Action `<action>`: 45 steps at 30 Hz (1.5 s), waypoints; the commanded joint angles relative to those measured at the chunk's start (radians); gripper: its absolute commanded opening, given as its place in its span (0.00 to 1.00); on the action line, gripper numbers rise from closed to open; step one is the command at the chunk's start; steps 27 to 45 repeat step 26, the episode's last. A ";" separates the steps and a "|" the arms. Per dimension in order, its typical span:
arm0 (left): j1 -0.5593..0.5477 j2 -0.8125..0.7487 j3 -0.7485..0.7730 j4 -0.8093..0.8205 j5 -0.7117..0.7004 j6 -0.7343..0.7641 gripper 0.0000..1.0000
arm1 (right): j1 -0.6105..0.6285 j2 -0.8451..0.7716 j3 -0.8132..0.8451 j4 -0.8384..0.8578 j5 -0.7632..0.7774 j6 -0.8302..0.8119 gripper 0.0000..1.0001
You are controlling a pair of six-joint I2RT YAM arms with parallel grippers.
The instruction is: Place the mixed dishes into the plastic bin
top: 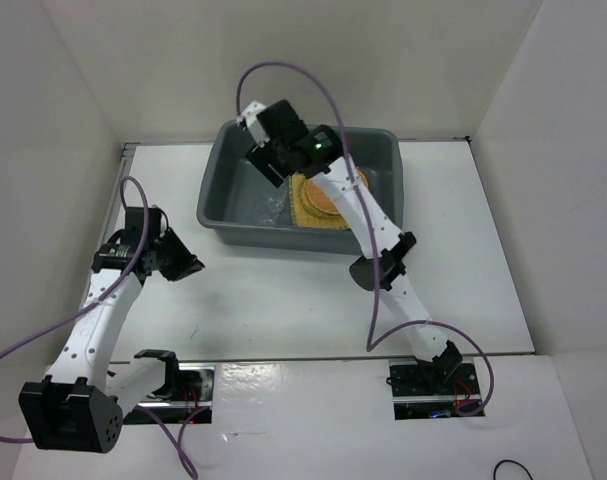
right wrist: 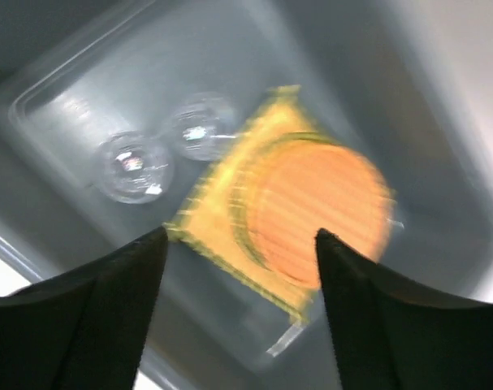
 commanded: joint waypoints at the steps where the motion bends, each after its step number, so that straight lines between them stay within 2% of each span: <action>1: 0.006 -0.047 0.082 0.026 -0.050 0.047 0.20 | -0.037 -0.224 0.000 0.003 0.177 0.055 0.83; 2: 0.006 -0.047 0.093 0.026 -0.050 0.058 0.22 | -0.062 -0.303 -0.049 0.003 0.177 0.055 0.83; 3: 0.006 -0.047 0.108 0.035 -0.061 0.058 0.24 | -0.074 -0.348 -0.170 0.003 0.186 0.055 0.84; 5: 0.006 -0.058 0.120 0.046 -0.071 0.083 0.32 | -0.102 -0.482 -0.302 0.003 0.195 0.064 0.86; 6: 0.006 -0.069 0.120 0.057 -0.085 0.083 0.37 | -0.128 -0.527 -0.429 0.003 0.195 0.064 0.86; 7: 0.006 -0.069 0.120 0.057 -0.100 0.092 0.49 | -0.140 -0.573 -0.488 0.003 0.195 0.064 0.88; 8: 0.006 -0.078 0.120 0.057 -0.111 0.092 0.57 | -0.156 -0.660 -0.544 0.003 0.183 0.064 0.92; 9: 0.006 -0.078 0.107 0.087 -0.111 0.092 0.76 | -0.209 -0.701 -0.654 0.003 0.168 0.064 0.92; 11: -0.015 -0.078 0.076 0.100 -0.098 0.101 0.96 | -0.289 -0.797 -0.797 0.003 0.148 0.055 0.92; 13: -0.047 -0.078 0.067 0.123 -0.098 0.101 1.00 | -0.430 -0.854 -0.876 0.003 0.099 0.041 0.92; 15: -0.066 -0.078 0.067 0.123 -0.108 0.112 1.00 | -0.526 -0.963 -1.017 0.014 -0.028 0.009 0.96; 16: -0.087 -0.078 0.067 0.134 -0.133 0.112 1.00 | -0.612 -1.003 -1.071 0.014 -0.071 -0.005 0.97; 18: -0.119 -0.078 0.067 0.143 -0.154 0.121 1.00 | -0.671 -1.136 -1.267 0.055 -0.131 -0.025 0.99; 22: -0.176 -0.069 0.042 0.247 -0.174 0.152 1.00 | -0.696 -1.333 -1.604 0.137 -0.083 -0.043 0.99; 25: -0.198 -0.095 0.022 0.330 -0.193 0.193 1.00 | -0.696 -1.443 -1.739 0.198 -0.004 -0.074 0.99; 45: -0.198 -0.118 0.022 0.353 -0.206 0.193 1.00 | -0.696 -1.465 -1.760 0.210 0.005 -0.074 0.99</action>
